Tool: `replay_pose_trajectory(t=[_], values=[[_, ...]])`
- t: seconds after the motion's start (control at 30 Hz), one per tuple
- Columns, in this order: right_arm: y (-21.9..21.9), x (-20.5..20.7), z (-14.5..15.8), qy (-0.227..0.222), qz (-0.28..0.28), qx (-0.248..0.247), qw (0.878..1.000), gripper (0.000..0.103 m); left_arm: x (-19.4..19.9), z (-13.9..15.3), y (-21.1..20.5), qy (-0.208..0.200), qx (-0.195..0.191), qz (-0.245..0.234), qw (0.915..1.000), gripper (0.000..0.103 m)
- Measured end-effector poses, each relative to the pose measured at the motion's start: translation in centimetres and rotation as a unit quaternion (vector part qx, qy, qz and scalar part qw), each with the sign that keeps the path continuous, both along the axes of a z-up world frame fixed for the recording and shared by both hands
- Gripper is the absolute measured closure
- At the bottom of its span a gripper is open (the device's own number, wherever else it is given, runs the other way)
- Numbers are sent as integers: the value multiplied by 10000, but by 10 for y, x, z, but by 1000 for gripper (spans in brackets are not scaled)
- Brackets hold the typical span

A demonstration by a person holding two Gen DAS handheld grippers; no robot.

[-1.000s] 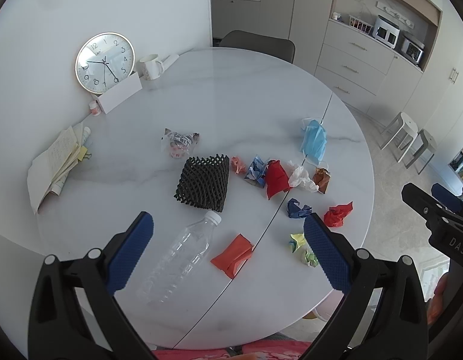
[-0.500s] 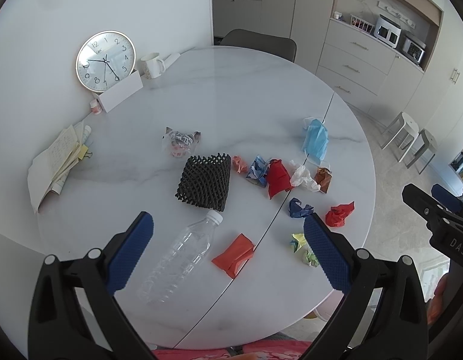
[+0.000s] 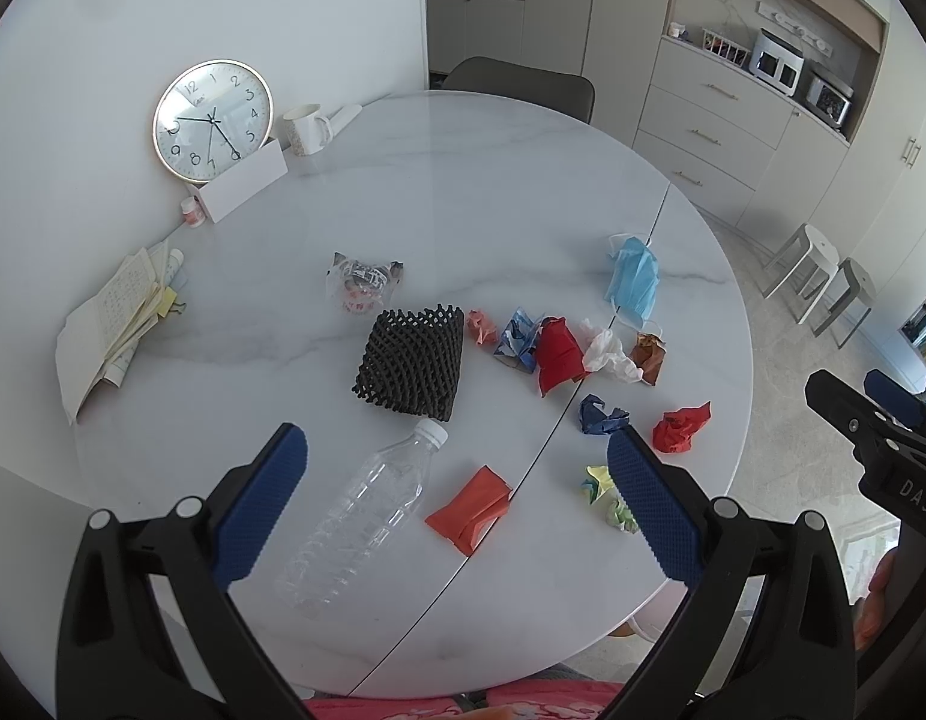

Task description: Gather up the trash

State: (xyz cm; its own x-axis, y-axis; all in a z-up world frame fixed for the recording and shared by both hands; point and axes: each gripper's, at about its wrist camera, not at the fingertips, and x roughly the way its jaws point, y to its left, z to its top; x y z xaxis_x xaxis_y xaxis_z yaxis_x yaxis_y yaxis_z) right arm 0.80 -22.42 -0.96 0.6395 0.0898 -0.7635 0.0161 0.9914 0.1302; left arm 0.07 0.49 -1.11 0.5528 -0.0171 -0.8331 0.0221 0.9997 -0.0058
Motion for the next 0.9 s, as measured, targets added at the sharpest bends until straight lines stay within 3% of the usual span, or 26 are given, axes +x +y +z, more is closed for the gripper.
replay_pose_trajectory(t=[0.13, 0.33, 0.6, 0.73, 0.9], values=[[1, 0, -1, 5, 8, -4, 10000, 2, 0, -4, 1, -7, 60, -87, 9999, 7], [8, -2, -9, 49, 244, -90, 9996, 2, 0, -22, 17, 9, 261, -675, 9974, 7], [34, 1, -49, 371, 815, -69, 9960, 2, -18, -83, 60, 370, 656, -1181, 9901, 7], [46, 7, -72, 606, 977, -78, 9933, 2, -18, -101, 72, 631, 484, -1254, 9889, 7], [59, 14, -92, 831, 941, 8, 9921, 2, 29, -110, 71, 730, -17, -1107, 9912, 7]])
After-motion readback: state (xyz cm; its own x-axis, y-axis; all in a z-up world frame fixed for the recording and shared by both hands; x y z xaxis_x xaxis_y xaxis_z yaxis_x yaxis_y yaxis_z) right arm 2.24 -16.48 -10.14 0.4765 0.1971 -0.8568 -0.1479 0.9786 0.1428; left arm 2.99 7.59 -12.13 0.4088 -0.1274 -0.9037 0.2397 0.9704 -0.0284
